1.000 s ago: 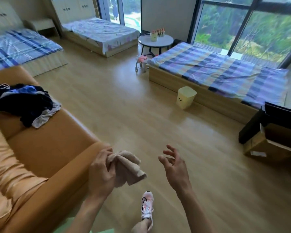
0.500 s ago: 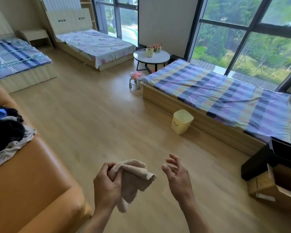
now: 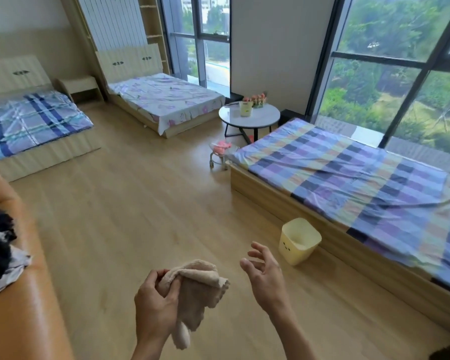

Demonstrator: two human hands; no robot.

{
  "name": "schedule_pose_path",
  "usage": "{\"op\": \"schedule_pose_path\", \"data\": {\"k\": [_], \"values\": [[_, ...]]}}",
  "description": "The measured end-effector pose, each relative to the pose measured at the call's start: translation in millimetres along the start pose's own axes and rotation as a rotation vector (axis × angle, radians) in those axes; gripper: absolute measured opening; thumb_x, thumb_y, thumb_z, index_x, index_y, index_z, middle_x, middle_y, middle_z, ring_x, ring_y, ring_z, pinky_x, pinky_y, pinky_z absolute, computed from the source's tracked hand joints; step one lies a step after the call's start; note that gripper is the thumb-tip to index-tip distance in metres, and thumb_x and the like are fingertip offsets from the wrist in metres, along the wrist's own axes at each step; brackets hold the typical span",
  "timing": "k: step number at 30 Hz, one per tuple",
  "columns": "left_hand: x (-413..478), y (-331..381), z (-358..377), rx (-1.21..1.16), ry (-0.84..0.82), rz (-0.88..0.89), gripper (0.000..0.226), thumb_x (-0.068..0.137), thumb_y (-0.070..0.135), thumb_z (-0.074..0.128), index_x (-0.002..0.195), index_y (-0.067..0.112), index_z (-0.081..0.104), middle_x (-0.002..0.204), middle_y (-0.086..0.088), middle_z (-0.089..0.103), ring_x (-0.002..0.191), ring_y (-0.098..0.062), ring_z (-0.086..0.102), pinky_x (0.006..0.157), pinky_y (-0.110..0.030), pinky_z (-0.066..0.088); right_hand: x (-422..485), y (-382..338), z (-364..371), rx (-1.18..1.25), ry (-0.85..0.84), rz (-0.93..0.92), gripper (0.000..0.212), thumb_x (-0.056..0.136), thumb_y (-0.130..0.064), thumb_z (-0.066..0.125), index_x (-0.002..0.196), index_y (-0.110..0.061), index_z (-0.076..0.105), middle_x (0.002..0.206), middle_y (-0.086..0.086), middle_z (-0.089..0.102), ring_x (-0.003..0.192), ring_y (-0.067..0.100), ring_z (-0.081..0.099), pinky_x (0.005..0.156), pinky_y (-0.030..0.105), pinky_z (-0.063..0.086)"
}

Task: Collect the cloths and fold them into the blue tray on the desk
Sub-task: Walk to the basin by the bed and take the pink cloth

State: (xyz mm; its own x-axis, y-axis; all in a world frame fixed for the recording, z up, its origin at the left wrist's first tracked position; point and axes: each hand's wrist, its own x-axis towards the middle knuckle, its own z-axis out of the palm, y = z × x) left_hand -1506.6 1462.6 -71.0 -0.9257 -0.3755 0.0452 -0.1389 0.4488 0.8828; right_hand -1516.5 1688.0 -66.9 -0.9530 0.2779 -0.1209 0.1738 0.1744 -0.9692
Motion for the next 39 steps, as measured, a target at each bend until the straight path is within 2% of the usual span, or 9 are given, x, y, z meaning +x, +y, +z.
{"op": "schedule_pose_path", "data": {"k": [3,7,13,18,22,26,29,35,39], "values": [[53,26,38,0.006,0.026,-0.005,0.025,0.079,0.011,0.079,0.074,0.028,0.062,0.069,0.003,0.07,0.073,0.001,0.064,0.058,-0.005,0.044,76,-21,-8,-0.013,-0.039,-0.017,0.045,0.091,-0.027,0.069,0.133,-0.028,0.053,0.118,-0.004,0.062,0.098,0.003,0.065,0.072,0.013,0.053],[116,49,82,-0.009,0.04,-0.037,0.02,0.082,0.013,0.077,0.075,0.025,0.062,0.069,0.003,0.07,0.07,-0.008,0.064,0.061,-0.021,0.047,156,-36,-9,-0.02,-0.058,-0.013,0.045,0.092,-0.027,0.068,0.134,-0.029,0.052,0.115,-0.01,0.062,0.099,0.001,0.064,0.074,0.013,0.052],[250,59,172,-0.064,0.032,-0.082,0.02,0.082,0.014,0.077,0.076,0.026,0.063,0.072,0.003,0.071,0.071,-0.013,0.067,0.066,-0.032,0.052,310,-32,8,-0.077,-0.058,0.007,0.045,0.091,-0.025,0.069,0.133,-0.026,0.054,0.116,-0.006,0.064,0.097,0.0,0.065,0.075,0.01,0.051],[374,76,238,-0.125,0.011,-0.081,0.017,0.083,0.016,0.076,0.076,0.023,0.062,0.072,0.005,0.07,0.073,-0.012,0.067,0.06,-0.02,0.049,445,-46,36,-0.167,-0.087,0.012,0.047,0.091,-0.032,0.068,0.134,-0.032,0.051,0.116,-0.011,0.061,0.098,-0.003,0.062,0.073,0.01,0.05],[475,110,276,-0.148,-0.019,-0.067,0.017,0.084,0.017,0.075,0.075,0.023,0.062,0.07,0.004,0.07,0.067,-0.006,0.065,0.059,-0.019,0.05,548,-77,59,-0.171,-0.087,0.01,0.048,0.091,-0.035,0.068,0.136,-0.032,0.05,0.12,-0.009,0.062,0.101,0.0,0.062,0.081,0.016,0.051],[570,138,307,-0.14,-0.028,-0.059,0.015,0.085,0.019,0.075,0.077,0.022,0.062,0.074,0.004,0.07,0.073,-0.012,0.067,0.063,-0.025,0.053,642,-99,78,-0.158,-0.082,0.018,0.049,0.091,-0.035,0.068,0.136,-0.032,0.051,0.119,-0.01,0.062,0.1,-0.003,0.061,0.079,0.013,0.048],[640,148,337,-0.131,-0.037,-0.065,0.014,0.085,0.019,0.075,0.078,0.022,0.063,0.075,0.004,0.071,0.075,-0.015,0.068,0.066,-0.03,0.054,715,-104,96,-0.128,-0.076,0.042,0.047,0.091,-0.031,0.068,0.135,-0.027,0.052,0.118,-0.005,0.063,0.104,0.003,0.063,0.086,0.02,0.051],[785,160,409,-0.1,-0.017,-0.078,0.016,0.084,0.02,0.076,0.076,0.022,0.062,0.073,0.004,0.07,0.072,-0.014,0.067,0.058,-0.018,0.049,879,-103,134,-0.087,-0.097,0.088,0.049,0.092,-0.035,0.066,0.138,-0.028,0.05,0.121,-0.004,0.062,0.109,0.011,0.062,0.093,0.033,0.053],[878,179,450,-0.094,0.021,-0.111,0.013,0.083,0.019,0.076,0.078,0.022,0.064,0.076,0.004,0.071,0.075,-0.015,0.067,0.06,-0.019,0.048,1001,-121,151,-0.02,-0.113,0.118,0.044,0.092,-0.028,0.066,0.134,-0.024,0.054,0.119,0.002,0.063,0.105,0.019,0.066,0.09,0.046,0.057]]}}
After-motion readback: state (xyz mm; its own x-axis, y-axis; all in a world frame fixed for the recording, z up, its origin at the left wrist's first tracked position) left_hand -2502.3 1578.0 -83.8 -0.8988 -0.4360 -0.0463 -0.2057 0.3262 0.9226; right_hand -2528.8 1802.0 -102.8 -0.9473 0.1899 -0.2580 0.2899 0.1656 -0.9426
